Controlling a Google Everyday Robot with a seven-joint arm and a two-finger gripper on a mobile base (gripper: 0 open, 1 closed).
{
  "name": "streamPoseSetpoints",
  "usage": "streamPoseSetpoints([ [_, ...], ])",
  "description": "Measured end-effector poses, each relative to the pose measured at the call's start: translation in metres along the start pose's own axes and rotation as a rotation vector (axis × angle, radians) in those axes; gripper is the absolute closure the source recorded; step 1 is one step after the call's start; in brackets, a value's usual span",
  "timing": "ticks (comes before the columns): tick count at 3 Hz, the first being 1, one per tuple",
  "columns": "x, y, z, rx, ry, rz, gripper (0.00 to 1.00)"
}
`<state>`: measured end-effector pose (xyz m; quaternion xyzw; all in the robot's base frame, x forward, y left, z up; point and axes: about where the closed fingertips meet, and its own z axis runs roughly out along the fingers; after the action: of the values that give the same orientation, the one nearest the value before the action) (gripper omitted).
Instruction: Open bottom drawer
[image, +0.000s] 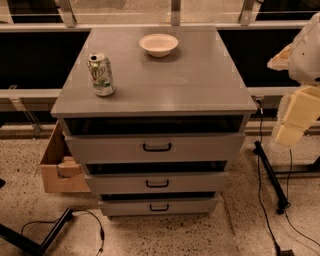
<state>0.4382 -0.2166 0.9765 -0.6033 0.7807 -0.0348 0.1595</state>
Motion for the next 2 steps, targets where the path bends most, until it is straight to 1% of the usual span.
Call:
streamPoseSetpoints([
  [1, 0.000, 0.000, 0.000, 0.000, 0.000, 0.000, 0.00],
  [2, -0.004, 0.004, 0.010, 0.015, -0.018, -0.002, 0.00],
])
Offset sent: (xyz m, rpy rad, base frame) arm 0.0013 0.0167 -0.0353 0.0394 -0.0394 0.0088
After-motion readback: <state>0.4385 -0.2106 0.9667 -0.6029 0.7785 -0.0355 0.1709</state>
